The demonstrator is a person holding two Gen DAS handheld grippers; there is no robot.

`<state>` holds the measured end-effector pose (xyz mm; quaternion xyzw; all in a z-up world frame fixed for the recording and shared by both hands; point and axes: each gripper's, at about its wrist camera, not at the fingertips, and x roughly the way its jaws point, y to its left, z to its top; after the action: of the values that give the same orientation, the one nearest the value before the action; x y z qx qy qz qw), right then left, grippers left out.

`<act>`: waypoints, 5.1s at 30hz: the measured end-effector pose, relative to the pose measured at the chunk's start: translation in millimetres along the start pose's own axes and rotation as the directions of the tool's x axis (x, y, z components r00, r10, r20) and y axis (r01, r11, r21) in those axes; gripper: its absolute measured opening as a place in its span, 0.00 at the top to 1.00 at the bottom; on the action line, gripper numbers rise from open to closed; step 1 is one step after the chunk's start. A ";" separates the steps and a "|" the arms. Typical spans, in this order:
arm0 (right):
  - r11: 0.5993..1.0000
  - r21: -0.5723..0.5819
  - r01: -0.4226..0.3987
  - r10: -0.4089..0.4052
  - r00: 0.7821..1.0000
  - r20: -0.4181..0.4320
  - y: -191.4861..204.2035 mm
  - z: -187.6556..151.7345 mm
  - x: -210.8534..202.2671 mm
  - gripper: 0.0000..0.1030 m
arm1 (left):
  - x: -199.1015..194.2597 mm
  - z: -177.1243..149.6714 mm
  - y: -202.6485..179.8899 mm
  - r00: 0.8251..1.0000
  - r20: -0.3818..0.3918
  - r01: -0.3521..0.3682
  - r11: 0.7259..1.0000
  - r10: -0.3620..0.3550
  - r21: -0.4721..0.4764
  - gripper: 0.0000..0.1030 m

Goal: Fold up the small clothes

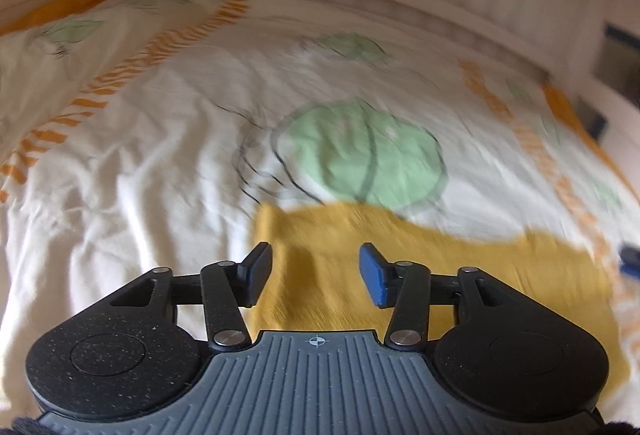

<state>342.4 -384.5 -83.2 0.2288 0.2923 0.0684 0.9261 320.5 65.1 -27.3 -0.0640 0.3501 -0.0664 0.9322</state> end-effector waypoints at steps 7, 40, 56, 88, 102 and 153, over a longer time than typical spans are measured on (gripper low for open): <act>0.991 -0.112 -0.067 0.050 0.987 -0.150 47.2 -41.7 -8.6 0.39 | -32.4 -32.2 -33.6 0.984 -0.129 0.130 0.990 -0.122 0.059 0.53; 0.885 -0.464 -0.031 -0.053 0.984 -0.168 134.2 -92.5 31.8 0.33 | 23.8 -83.7 -37.7 1.000 -0.011 -0.015 0.992 0.017 0.129 0.40; 0.853 -0.515 0.089 -0.173 0.978 -0.119 147.8 -59.5 104.3 0.30 | 21.5 -94.0 -40.1 0.999 0.039 -0.027 0.989 0.022 0.147 0.38; 0.922 -0.370 0.111 -0.162 0.981 -0.110 71.8 -44.6 78.9 0.26 | 91.1 16.7 -5.6 0.990 -0.137 0.030 0.999 -0.025 0.037 0.38; 0.921 -0.372 0.112 -0.136 0.990 -0.041 65.4 -61.2 79.3 0.18 | 80.0 58.7 25.2 0.998 -0.051 -0.029 0.988 0.021 -0.150 0.38; 0.994 0.091 -0.063 0.076 0.985 -0.154 -29.3 -83.1 -29.3 0.00 | 25.2 -83.5 -99.2 0.959 -0.265 -0.058 0.986 0.098 0.156 0.00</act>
<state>270.6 -386.1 -142.1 0.2722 0.3590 0.1059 0.8865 276.2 -42.7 -89.5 0.0281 0.4712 -0.0634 0.8793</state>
